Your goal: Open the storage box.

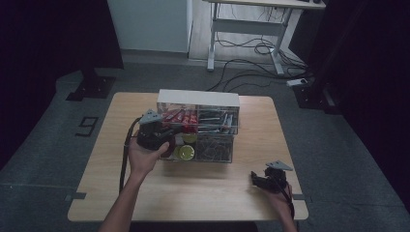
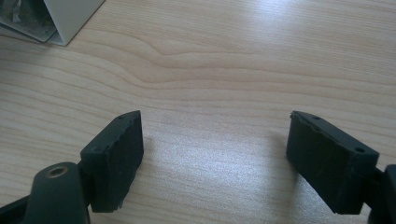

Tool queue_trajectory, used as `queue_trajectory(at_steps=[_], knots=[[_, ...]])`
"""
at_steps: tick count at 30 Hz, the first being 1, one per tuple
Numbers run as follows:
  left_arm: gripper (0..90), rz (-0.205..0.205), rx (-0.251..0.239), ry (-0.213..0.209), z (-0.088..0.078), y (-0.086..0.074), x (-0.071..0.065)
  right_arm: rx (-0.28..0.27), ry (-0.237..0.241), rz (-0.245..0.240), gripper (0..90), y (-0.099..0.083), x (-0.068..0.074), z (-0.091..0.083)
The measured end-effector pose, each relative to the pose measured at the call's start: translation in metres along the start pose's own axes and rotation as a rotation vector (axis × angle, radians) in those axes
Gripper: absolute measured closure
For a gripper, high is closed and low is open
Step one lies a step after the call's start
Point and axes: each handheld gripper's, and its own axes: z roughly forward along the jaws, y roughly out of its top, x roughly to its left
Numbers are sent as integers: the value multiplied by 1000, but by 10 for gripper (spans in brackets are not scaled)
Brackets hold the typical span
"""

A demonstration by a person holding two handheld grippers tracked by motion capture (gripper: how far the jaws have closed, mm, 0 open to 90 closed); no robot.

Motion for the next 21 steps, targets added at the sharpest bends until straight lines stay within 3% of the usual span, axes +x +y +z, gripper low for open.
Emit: queue_trajectory(at_steps=[14,21], knots=[[900,0,-24,-14,-5,17,1,1,0,-1,189,0,0,0],[900,15,-39,2,-8,30,1,0,0,0,189,0,0,0]])
